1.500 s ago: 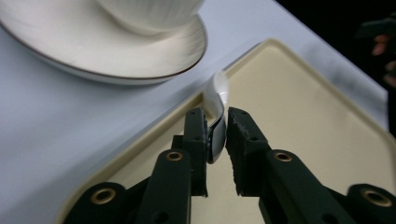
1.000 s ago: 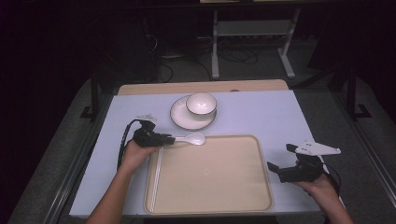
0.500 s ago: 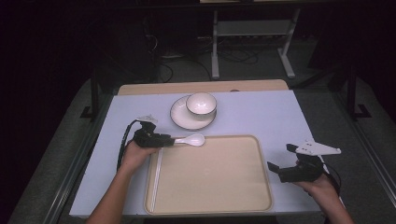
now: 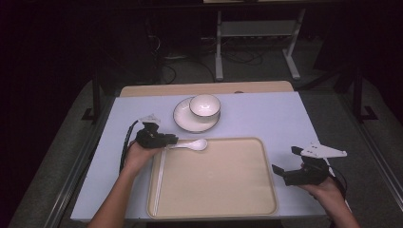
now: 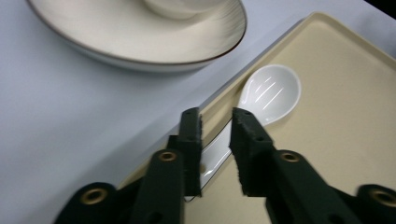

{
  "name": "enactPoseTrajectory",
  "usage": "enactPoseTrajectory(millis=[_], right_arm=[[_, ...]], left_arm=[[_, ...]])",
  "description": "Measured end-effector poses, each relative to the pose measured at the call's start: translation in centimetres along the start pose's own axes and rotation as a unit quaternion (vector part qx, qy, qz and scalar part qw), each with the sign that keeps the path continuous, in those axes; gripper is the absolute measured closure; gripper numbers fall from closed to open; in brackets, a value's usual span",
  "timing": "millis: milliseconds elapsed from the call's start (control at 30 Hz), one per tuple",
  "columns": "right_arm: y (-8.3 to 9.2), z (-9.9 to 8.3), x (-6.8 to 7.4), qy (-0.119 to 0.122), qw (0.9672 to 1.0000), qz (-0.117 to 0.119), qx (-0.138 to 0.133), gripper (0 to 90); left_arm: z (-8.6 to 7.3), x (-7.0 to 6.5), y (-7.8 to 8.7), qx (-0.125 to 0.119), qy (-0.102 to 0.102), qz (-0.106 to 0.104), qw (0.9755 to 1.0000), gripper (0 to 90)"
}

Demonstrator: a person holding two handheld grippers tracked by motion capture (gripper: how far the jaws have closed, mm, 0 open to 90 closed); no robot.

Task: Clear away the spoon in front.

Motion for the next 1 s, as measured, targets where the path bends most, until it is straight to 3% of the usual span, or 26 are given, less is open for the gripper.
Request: enactPoseTrajectory(millis=[233, 733, 1000], right_arm=[[0.0, 0.0, 0.0, 0.000, 1.0000, -0.001, -0.001, 0.0], [0.2, 0.0, -0.1, -0.004, 1.0000, -0.001, -0.003, 0.0], [0.2, 0.0, -0.2, -0.006, 1.0000, -0.001, -0.003, 0.0]], left_arm=[[1.8, -1.4, -2.0, 0.003, -0.021, -0.015, 0.9997, 89.4], [4.3, -2.6, -7.1, 0.030, -0.055, -0.019, 0.9978, 89.5], [4.5, -2.6, -9.0, 0.050, -0.062, -0.015, 0.9967, 89.5]])
Point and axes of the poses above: each handheld gripper's, and its own axes: y roughly backward along the jaws, z roughly out of its top, x roughly to its left, the point moved 2 cm from there along -y, roughly forward along the jaws, and after that the axes turned 10 degrees about -z, right-handed, at the moved point
